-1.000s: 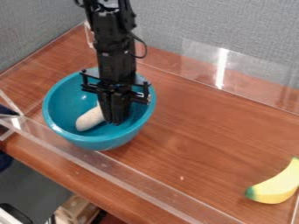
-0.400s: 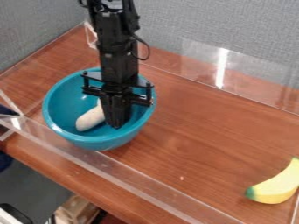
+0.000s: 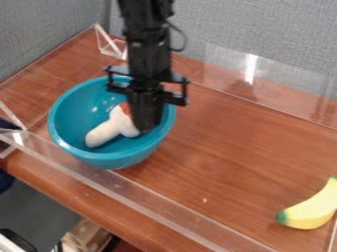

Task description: Remove the mushroom from inside the blue bowl and put it on the table

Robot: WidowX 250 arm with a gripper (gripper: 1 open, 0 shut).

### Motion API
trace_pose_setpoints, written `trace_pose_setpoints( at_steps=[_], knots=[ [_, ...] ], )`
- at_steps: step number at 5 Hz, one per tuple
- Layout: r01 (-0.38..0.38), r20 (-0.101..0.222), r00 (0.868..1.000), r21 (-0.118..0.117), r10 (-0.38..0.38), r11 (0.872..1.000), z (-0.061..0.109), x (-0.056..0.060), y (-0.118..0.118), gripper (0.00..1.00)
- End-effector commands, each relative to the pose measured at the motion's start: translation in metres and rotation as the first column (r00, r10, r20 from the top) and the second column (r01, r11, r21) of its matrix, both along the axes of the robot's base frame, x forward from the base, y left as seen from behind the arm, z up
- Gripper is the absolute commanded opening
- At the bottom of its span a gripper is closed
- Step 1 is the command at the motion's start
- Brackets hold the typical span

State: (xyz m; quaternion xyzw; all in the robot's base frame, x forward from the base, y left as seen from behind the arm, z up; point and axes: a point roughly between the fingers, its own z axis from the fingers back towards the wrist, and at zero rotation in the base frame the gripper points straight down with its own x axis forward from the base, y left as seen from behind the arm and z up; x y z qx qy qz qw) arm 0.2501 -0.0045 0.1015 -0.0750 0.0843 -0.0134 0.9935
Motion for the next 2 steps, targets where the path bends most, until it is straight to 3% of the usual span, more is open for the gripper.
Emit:
trace_pose_setpoints(
  at_steps=[1,2],
  knots=[
    [0.055,0.078,0.995,-0.011,-0.054,0.998,0.027,0.01,-0.023,0.0],
    [0.09,0.084,0.993,-0.023,-0.088,0.996,0.028,0.008,-0.041,0.0]
  ],
)
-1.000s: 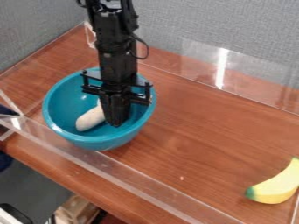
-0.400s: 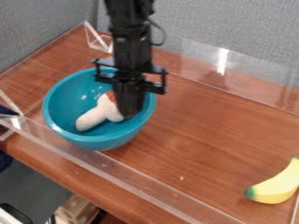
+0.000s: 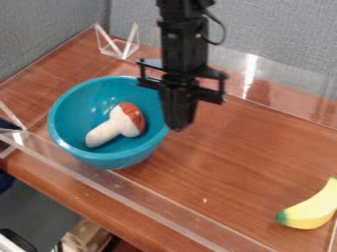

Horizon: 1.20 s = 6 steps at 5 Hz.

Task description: Remove the mushroom from inside the blue bowl and put it on the table

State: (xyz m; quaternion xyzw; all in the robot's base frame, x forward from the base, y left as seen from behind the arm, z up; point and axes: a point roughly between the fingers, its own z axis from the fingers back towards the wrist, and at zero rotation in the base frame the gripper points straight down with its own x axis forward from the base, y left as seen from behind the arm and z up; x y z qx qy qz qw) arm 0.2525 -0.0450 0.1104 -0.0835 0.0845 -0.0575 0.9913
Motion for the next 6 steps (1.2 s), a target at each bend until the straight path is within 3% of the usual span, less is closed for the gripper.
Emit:
trace_pose_setpoints(
  at_steps=[1,2,3,4,5,6],
  knots=[
    [0.023,0.072,0.997,-0.02,-0.022,1.0,0.009,0.003,-0.016,0.0],
    [0.063,0.047,0.997,-0.012,-0.062,0.998,-0.007,-0.001,-0.028,0.0],
    [0.107,0.034,0.994,0.015,-0.107,0.994,-0.028,-0.007,-0.036,0.0],
    [0.102,0.024,0.995,0.016,-0.102,0.995,-0.032,-0.008,-0.034,1.0],
    [0.097,0.013,0.995,0.015,-0.097,0.995,-0.035,-0.009,-0.031,1.0],
    [0.073,0.02,0.997,0.04,-0.074,0.997,-0.026,-0.006,-0.012,1.0]
  ],
)
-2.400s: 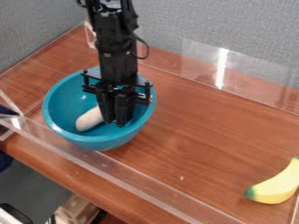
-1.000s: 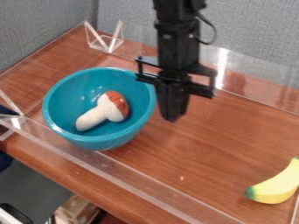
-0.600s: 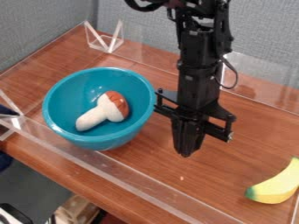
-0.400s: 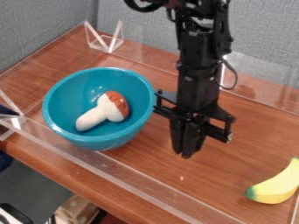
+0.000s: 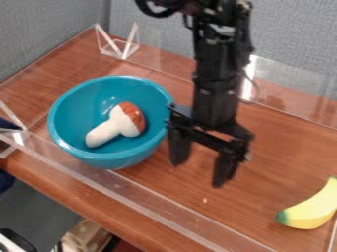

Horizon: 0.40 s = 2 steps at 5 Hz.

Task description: Remove the mushroom from inside the blue bowl and put it on the table

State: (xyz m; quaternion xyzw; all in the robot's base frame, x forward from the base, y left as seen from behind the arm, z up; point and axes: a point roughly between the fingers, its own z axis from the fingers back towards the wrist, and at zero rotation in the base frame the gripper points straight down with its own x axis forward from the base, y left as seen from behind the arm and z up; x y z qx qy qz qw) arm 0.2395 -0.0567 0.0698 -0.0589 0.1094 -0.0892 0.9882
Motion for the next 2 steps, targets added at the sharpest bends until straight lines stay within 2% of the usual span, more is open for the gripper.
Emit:
trace_pose_setpoints(
  at_steps=[1,2],
  knots=[
    [-0.018,0.123,0.992,0.044,0.012,0.999,0.029,0.013,0.026,1.0],
    [-0.024,0.18,0.984,0.067,0.012,0.997,0.048,0.023,0.052,1.0]
  ],
)
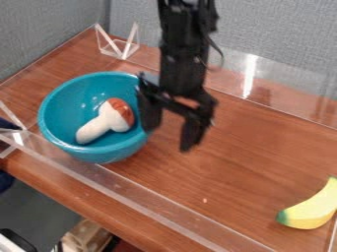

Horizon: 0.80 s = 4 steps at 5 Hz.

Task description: Remove the mushroom from inside the blue bowl and put it on the table

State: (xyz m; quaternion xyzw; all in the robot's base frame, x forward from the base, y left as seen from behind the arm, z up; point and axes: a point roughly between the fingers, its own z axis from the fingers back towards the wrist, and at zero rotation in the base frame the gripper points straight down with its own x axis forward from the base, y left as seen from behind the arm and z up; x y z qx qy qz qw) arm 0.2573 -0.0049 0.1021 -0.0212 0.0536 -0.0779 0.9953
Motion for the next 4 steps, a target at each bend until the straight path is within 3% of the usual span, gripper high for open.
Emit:
trace_pose_setpoints(
  at_steps=[1,2,3,4],
  knots=[
    [-0.006,0.103,0.995,0.038,0.002,0.999,0.035,0.012,0.026,1.0],
    [-0.048,0.128,0.991,0.053,0.041,0.997,0.047,0.016,0.057,1.0],
    [-0.069,0.145,0.988,0.077,0.058,0.995,0.046,0.011,0.084,1.0],
    [-0.088,0.14,0.987,0.1,0.073,0.991,0.037,0.006,0.1,1.0]
  ],
)
